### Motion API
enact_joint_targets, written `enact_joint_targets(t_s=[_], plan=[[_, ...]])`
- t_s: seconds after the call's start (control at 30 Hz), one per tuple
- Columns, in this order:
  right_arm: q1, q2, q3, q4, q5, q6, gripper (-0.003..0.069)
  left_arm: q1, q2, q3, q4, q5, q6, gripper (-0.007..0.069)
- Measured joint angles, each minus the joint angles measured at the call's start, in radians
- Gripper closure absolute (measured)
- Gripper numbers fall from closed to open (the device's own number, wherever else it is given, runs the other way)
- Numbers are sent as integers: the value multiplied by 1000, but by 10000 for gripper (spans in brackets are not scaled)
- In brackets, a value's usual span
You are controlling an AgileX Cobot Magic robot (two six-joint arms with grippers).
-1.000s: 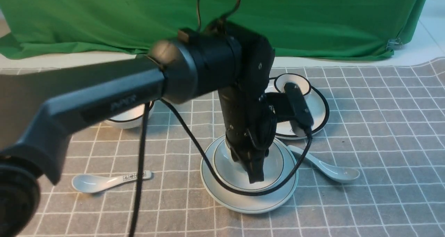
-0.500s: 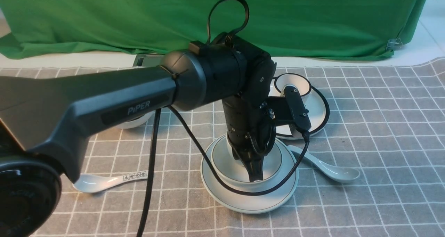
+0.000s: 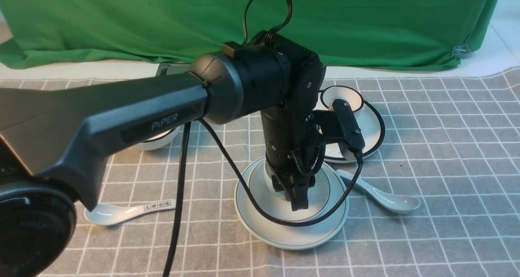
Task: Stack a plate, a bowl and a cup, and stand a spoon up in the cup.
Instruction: Use the left arm to put the blue teacup into the blue rice bowl in the middle, then use the right arm to grab a blue soup spoon
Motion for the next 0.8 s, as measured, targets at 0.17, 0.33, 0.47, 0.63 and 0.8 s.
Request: enact_joint_targets(t_s=[0.17,0.33,0.47,0.63,0.8], plan=[[0,93,0,0,0,0,319,0,0,-1,-1,17,0,293],[0,217,-3,-2,-53,-15,317,0,-19,-1,-2,26,0,253],[0,300,-6,-5,-110,-55,317,0,-72,-1,-2,35,0,249],[0,450,-21,-8,-123,-97,317,0,-143,-1,-16,76,-1,249],[0,685,-128,-8,-124,-151,317,0,-319,32,-121,126,-152,331]])
